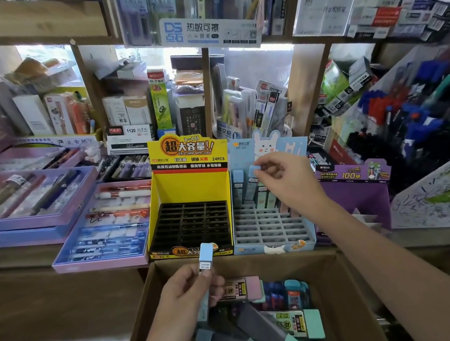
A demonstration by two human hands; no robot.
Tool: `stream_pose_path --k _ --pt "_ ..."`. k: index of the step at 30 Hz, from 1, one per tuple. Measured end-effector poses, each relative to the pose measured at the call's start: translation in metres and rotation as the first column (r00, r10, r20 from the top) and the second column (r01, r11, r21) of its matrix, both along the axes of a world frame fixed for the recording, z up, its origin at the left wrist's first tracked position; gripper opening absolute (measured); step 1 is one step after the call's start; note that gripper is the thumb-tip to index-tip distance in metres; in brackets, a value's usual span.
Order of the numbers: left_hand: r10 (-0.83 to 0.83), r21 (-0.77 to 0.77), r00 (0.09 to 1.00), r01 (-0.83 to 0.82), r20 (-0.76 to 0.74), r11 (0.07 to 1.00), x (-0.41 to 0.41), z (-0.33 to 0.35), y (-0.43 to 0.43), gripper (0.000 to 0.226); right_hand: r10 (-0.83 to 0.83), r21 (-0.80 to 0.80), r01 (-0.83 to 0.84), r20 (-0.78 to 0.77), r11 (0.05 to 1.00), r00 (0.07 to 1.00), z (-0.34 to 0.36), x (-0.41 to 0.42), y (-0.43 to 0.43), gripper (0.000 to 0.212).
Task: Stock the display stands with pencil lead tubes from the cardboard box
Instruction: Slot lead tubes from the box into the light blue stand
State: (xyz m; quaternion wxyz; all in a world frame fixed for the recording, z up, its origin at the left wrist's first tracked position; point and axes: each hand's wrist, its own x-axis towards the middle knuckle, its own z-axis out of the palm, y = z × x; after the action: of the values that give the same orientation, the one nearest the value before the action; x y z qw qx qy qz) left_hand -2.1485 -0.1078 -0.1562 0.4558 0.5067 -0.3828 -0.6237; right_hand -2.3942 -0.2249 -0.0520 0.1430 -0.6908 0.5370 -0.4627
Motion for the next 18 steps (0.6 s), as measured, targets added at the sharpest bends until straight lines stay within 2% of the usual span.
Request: stream_pose_path --k 7,12,18 --pt "-0.019 -0.015 1.0 0.019 -0.007 1.0 0.004 -0.001 -0.001 0.018 -0.026 0.003 0.027 -0.093 1.0 0.995 -0.003 -0.002 -0.003 0.013" --pt "-0.037 -0.03 0.999 0.036 -0.014 0.999 0.004 -0.005 -0.001 0.017 0.03 0.011 -0.029 -0.125 1.0 0.992 -0.001 -0.003 -0.006 0.02" --pt "-0.045 -0.046 0.999 0.044 -0.019 0.998 0.005 -0.008 -0.003 0.018 0.005 -0.042 -0.018 -0.288 0.999 0.958 0.002 0.002 -0.012 0.01"
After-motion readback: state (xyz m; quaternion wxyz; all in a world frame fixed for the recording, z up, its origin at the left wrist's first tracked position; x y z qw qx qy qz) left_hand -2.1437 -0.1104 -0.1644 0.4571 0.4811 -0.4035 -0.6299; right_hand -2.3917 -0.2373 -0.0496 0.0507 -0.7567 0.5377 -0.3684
